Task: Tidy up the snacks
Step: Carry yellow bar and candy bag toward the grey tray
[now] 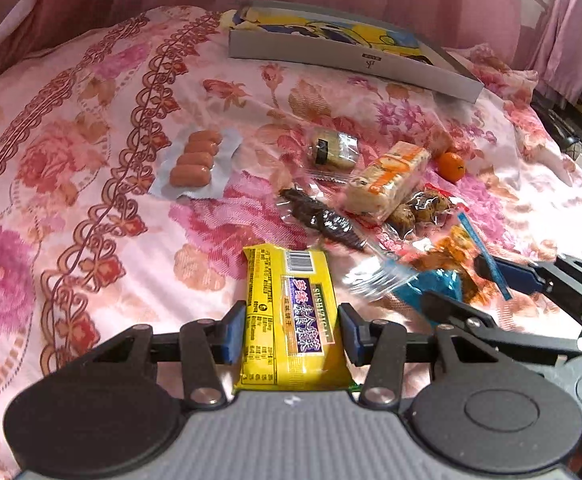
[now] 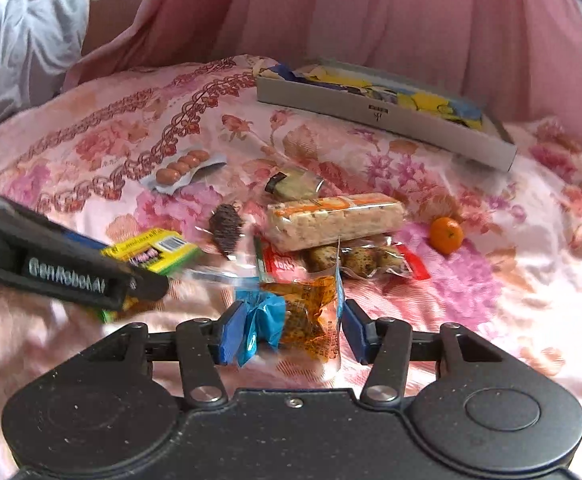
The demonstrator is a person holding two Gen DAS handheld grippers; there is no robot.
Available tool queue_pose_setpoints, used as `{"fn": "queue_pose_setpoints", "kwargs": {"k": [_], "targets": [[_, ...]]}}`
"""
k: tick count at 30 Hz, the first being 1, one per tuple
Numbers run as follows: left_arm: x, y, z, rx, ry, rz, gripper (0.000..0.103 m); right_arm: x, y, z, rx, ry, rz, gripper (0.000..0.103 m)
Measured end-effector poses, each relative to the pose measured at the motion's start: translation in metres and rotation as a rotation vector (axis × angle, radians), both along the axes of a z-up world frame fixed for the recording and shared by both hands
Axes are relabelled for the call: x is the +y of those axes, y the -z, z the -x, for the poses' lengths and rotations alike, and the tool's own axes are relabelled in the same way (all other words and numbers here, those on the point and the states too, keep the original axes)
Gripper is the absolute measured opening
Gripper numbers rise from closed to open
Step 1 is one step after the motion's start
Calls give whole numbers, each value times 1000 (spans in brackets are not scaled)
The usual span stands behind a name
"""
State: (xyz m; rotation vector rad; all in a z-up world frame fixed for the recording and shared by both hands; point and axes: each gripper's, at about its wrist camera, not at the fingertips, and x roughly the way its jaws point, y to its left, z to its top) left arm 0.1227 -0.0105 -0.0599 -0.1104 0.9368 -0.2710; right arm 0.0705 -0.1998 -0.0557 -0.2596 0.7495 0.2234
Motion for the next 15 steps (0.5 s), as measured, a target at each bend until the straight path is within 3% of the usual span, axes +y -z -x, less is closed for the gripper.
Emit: {"fn": "queue_pose_setpoints", "kwargs": {"k": [5, 15], "targets": [[5, -2, 6, 20, -17, 36, 51, 3, -7, 14, -54, -12, 83, 54], [6, -9, 19, 13, -23, 68, 51, 5, -12, 20, -112, -23, 116, 54]]}}
